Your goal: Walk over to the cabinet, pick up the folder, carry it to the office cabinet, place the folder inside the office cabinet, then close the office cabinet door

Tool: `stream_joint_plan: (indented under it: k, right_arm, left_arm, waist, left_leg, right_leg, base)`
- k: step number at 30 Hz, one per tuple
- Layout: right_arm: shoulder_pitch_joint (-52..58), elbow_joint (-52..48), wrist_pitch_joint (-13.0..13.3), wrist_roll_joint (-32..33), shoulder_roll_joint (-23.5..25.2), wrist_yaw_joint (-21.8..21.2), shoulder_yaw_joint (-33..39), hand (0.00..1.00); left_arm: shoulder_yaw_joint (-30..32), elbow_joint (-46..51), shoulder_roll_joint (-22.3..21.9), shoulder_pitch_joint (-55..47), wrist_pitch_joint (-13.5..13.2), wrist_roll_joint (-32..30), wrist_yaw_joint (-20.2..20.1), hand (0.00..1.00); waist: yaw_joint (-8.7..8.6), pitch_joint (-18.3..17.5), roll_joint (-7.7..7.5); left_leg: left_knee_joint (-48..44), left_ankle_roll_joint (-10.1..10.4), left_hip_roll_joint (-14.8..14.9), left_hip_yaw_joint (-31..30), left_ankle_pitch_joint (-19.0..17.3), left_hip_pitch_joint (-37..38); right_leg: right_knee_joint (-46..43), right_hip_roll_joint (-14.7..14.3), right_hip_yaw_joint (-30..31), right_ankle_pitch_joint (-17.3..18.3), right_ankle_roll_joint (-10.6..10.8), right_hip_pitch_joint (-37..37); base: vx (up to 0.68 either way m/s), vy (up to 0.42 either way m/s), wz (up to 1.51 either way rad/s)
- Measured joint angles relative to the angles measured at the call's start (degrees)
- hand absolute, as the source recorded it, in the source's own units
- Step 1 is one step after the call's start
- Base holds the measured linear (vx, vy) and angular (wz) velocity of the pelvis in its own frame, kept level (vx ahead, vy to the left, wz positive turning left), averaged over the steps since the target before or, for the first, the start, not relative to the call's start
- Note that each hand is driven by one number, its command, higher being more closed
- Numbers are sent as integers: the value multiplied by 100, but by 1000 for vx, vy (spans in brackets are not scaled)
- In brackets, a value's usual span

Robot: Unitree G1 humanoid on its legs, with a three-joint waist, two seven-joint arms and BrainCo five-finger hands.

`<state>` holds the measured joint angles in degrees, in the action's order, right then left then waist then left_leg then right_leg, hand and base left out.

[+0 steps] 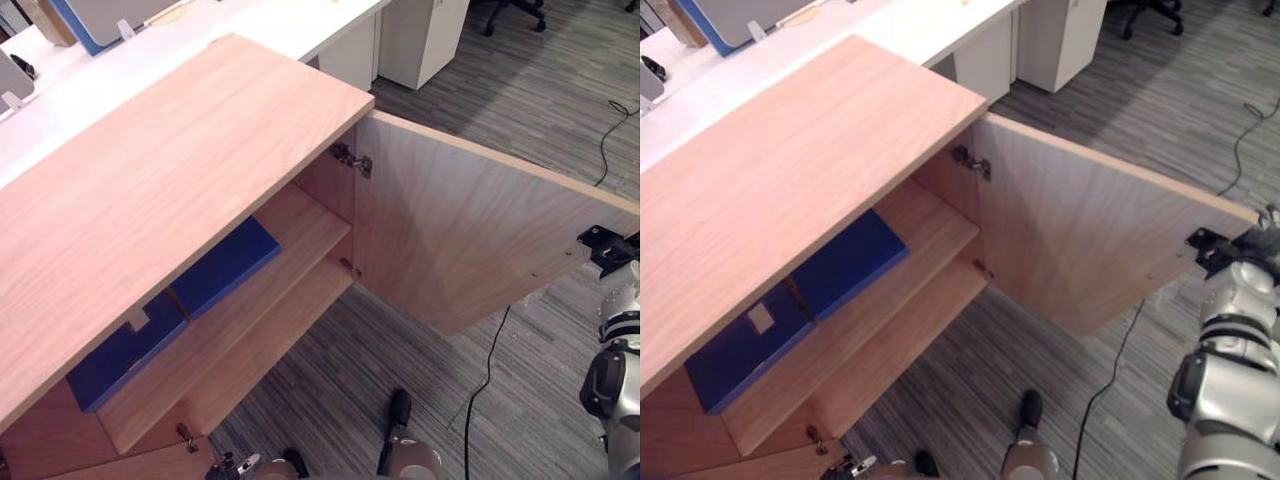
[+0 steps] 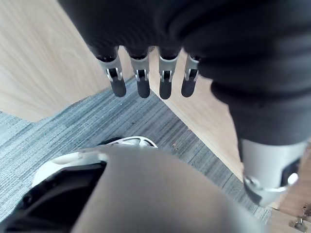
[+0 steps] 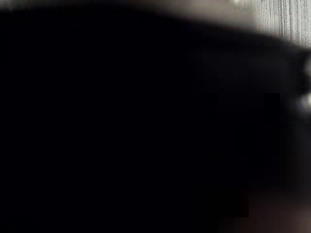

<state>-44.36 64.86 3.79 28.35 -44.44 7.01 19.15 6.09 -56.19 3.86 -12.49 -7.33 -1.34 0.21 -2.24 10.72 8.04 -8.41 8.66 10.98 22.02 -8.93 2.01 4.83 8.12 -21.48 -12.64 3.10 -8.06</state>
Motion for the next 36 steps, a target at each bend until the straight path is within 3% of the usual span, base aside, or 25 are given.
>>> stream_joint_plan:
  k: [6,11,14,15,18,21,24,29,32,36]
  right_arm:
    - [-87,3,-5,-32,-50,-197,-1087,0]
    - [-69,-335,-96,-372,-298,-973,-2748,0]
    - [572,-2023,-190,-602,-1191,-1351,-4315,0]
    - [707,-2413,-196,-670,-1396,-1516,-4544,0]
    - [1288,-4279,-182,-665,-1934,-2520,-5283,0]
    - [1691,-5648,-76,-518,-2018,-3288,-5564,0]
    - [2062,-6208,-15,-506,-2019,-3945,-5706,0]
    - [2449,-6559,-52,-549,-2022,-4211,-5685,0]
    - [2486,-6940,-87,-538,-2021,-4346,-5654,0]
    - [2486,-6979,-166,-540,-2000,-4406,-5670,0]
  left_arm:
    - [-330,2,110,1,-58,-1,5,0]
    - [-460,-12,174,1,-86,-12,-67,0]
    - [-458,-64,230,1,-97,-70,-201,0]
    - [-456,-75,234,1,-97,-106,-218,0]
    - [-451,-76,283,50,-108,-343,-349,0]
    - [-380,-44,338,136,-136,-489,-421,0]
    - [-272,-54,390,193,-161,-539,-439,0]
    - [64,-166,596,235,-152,-538,-468,0]
    - [304,-190,615,265,-93,-537,-583,0]
    - [565,-313,605,282,-37,-535,-674,0]
  waist:
    - [-65,28,-2]
    - [-133,103,-52]
    - [-158,124,-77]
    - [-161,125,-78]
    - [-186,142,-119]
    - [-99,159,-160]
    - [-35,156,-262]
    - [2,21,-615]
    - [36,-71,-709]
    - [181,-106,-713]
  left_leg:
    - [19,12,-3,-36,68,-13]
    - [3,51,38,-56,137,-33]
    - [-27,77,185,-47,118,-101]
    - [-33,76,225,-52,118,-100]
    - [-2,49,390,-250,140,-98]
    - [63,23,442,-443,159,-125]
    - [191,105,422,-600,274,-192]
    - [216,111,344,-604,290,-208]
    - [212,105,257,-658,284,-228]
    - [190,90,162,-758,277,-305]
  right_leg:
    - [3,-10,-11,-31,-37,5]
    - [37,-97,17,1,-53,-15]
    - [36,-242,104,36,-106,-93]
    - [36,-291,109,37,-113,-93]
    - [32,-534,105,109,-224,-94]
    - [30,-628,39,158,-293,-97]
    - [5,-614,-80,172,-320,-133]
    - [4,-577,-75,111,-367,-165]
    - [3,-491,-80,91,-340,-164]
    - [3,-375,-148,60,-296,-164]
  base:
    - [-30,1,1]
    - [-120,-24,-4]
    - [-87,-60,-13]
    - [-26,-89,-13]
    - [5,-108,-8]
    - [39,-74,8]
    - [78,-26,23]
    - [93,21,1]
    - [94,42,5]
    - [39,35,14]
